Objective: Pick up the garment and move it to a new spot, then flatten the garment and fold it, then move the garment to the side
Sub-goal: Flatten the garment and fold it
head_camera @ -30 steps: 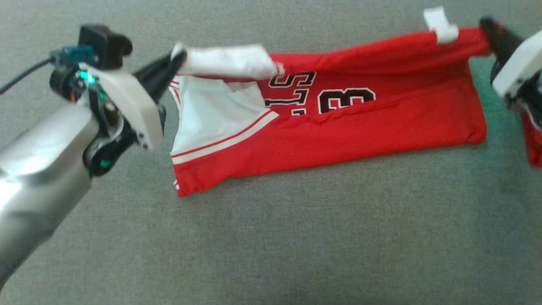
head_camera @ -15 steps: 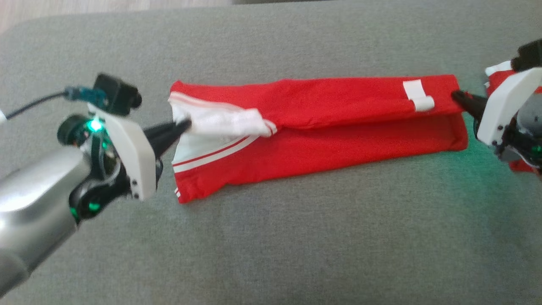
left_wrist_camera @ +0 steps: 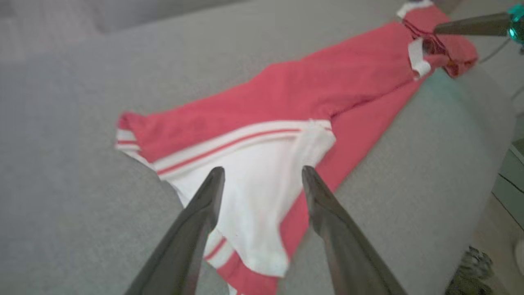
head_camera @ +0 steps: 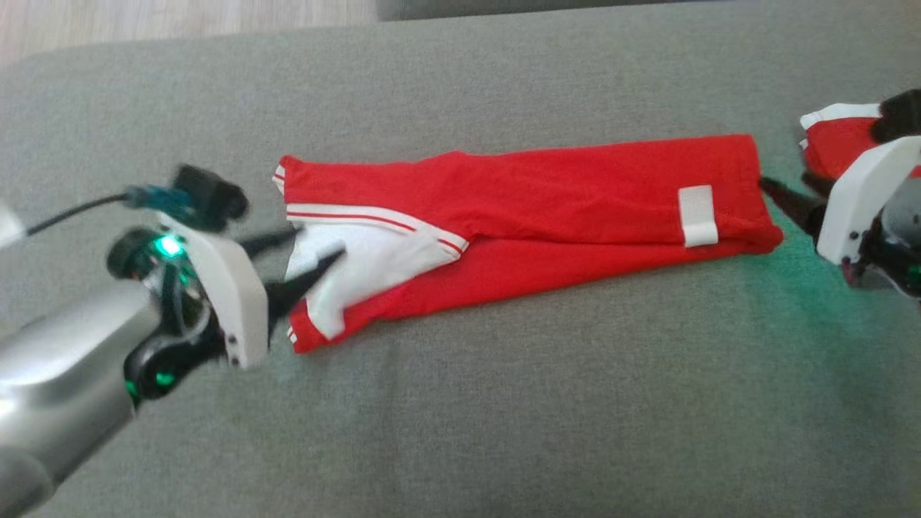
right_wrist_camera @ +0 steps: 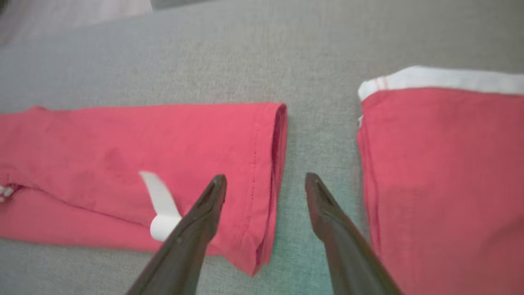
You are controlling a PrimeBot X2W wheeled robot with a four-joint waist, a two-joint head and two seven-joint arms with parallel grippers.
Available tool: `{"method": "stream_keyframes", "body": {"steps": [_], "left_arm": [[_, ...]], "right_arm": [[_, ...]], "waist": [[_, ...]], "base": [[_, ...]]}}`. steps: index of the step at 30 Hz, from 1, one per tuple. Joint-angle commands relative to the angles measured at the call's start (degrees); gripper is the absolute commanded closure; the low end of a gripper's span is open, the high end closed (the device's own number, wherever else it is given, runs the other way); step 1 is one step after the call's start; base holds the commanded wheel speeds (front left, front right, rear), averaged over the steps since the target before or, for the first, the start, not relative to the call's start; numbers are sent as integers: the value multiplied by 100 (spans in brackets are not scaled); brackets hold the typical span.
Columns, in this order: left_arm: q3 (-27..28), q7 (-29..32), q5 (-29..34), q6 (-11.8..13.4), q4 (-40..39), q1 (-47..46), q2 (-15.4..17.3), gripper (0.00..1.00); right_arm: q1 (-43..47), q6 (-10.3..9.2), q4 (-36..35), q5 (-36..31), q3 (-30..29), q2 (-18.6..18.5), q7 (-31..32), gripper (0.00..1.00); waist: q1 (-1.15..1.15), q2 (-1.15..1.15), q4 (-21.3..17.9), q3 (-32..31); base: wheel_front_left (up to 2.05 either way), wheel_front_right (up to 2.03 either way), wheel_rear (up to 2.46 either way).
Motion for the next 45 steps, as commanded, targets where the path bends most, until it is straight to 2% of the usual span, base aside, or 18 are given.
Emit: {"method": "stream_keyframes", "body": {"steps": [1, 8, 10, 14, 17, 20, 22, 27, 30, 35, 39, 45], "left_arm": [[487, -408, 119, 115, 40, -275, 114, 0], [1351, -2504, 387, 843, 647, -220, -366, 0], [1570, -2891, 444, 1026, 749, -159, -485, 0], [2010, -3086, 577, 1253, 795, 52, -706, 0], [2881, -3101, 1030, 1383, 628, 501, -1042, 0], [3729, -3103, 1765, 1438, 411, 1204, -1440, 0], [4210, -3104, 2268, 1415, 279, 1703, -1723, 0], [5336, -3104, 3268, 1298, 60, 2822, -2519, 0], [5892, -3105, 3751, 1106, -9, 3303, -2946, 0], [6605, -3105, 4315, 723, -9, 3688, -3509, 0], [6900, -3105, 4652, 420, 55, 3707, -3717, 0], [6991, -3105, 4960, 176, 183, 3519, -3863, 0]], "right_arm": [[-137, -4, -65, 32, -118, -85, -222, 0], [-483, -4, -306, -32, -532, 192, -1731, 0], [-534, -4, -357, -110, -653, 301, -2257, 0], [-503, -4, -395, -214, -818, 486, -2974, 0], [-380, -4, -377, -428, -950, 668, -3519, 0], [-146, -4, -356, -758, -1176, 903, -3731, 0], [88, -4, -378, -1057, -1438, 1110, -3763, 0], [1092, -4, -829, -2188, -2748, 1844, -3770, 0], [1751, -4, -1136, -2938, -3361, 2323, -3771, 0], [2401, -4, -1486, -3664, -4099, 2949, -3771, 0], [2522, -4, -1594, -4001, -4238, 3084, -3772, 0], [2238, -4, -1356, -4296, -4566, 2972, -3685, 0]], "waist": [[0, 0, -49, -89], [0, 0, -149, -326], [0, 0, -157, -385], [0, 0, -146, -474], [0, 0, -112, -534], [0, 0, -95, -572], [0, 0, -87, -586], [0, 0, -73, -607], [0, 0, -66, -611], [0, 0, -52, -599], [0, 0, -27, -539], [0, 0, 62, -306]], "base": [[0, 0, 0], [0, 0, 0], [0, 0, 0], [0, 0, 0], [0, 0, 0], [0, 0, 0], [0, 0, 0], [0, 0, 0], [0, 0, 0], [0, 0, 0], [0, 0, 0], [0, 0, 0]]}}
